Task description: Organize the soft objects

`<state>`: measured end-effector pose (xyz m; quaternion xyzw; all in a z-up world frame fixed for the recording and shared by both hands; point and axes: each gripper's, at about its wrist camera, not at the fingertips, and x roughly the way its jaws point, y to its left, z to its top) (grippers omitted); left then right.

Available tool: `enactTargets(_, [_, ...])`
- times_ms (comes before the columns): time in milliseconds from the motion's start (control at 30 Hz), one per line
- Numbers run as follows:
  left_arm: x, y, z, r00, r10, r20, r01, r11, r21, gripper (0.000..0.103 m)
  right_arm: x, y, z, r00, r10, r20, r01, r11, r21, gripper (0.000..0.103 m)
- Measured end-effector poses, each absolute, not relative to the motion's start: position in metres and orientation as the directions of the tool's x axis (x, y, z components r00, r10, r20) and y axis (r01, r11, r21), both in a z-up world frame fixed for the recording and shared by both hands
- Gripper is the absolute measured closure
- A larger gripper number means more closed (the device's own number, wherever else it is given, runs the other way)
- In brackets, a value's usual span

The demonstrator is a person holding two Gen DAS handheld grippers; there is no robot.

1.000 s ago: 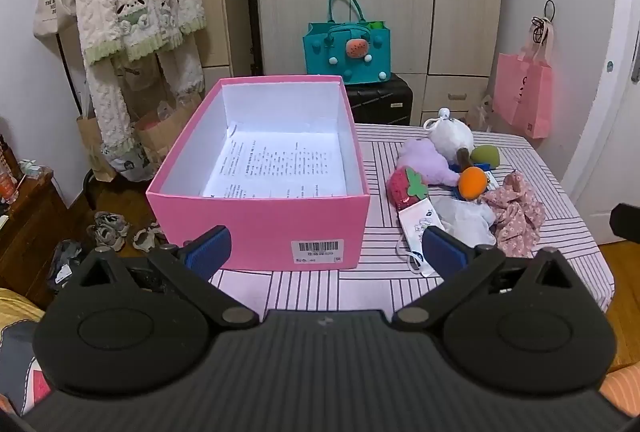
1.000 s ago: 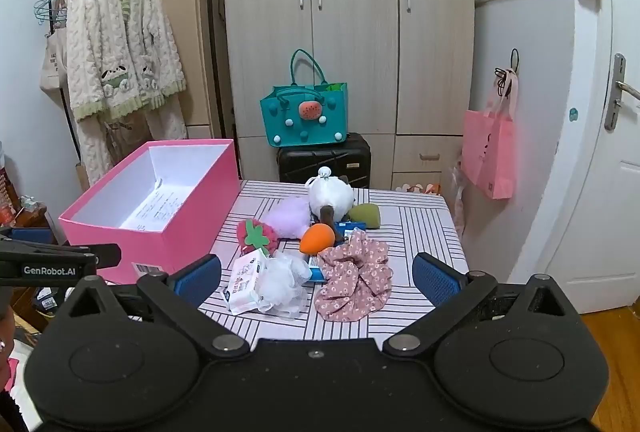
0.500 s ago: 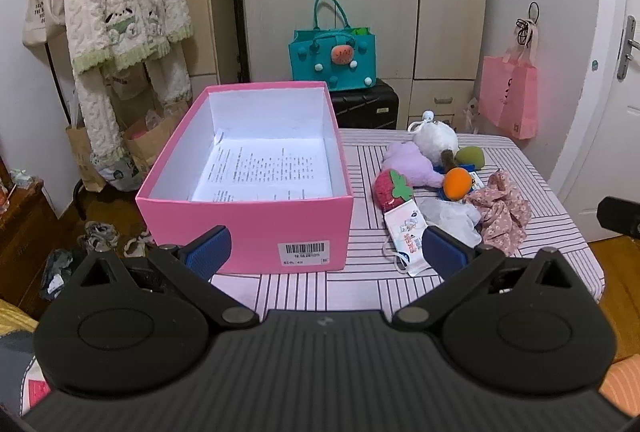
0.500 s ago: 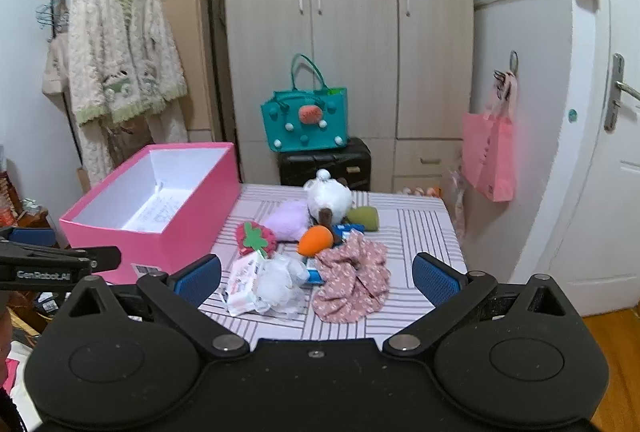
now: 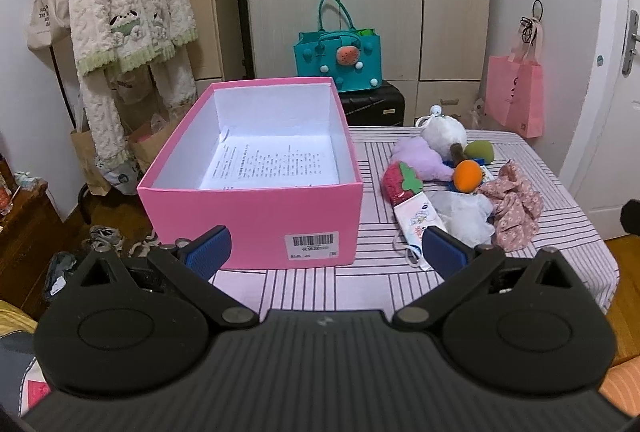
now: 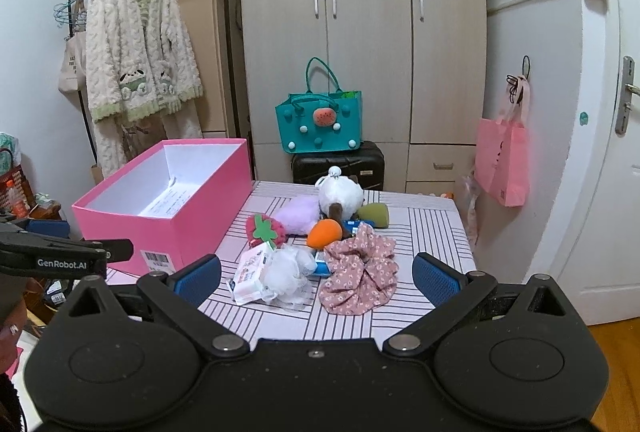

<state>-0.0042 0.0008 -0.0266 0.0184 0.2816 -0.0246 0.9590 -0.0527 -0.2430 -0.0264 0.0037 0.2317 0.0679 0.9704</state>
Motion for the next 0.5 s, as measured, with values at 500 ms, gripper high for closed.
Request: enactTargets(500, [-0.0108,-0.0013,-0.0350,0.833,-0.037,-0.552,0.069,0.997,0.037,0.000,-0.0551,-0.2530,-0.0380,0.876,0.114,-0.468,-0.107,0.993,0.040,0.000])
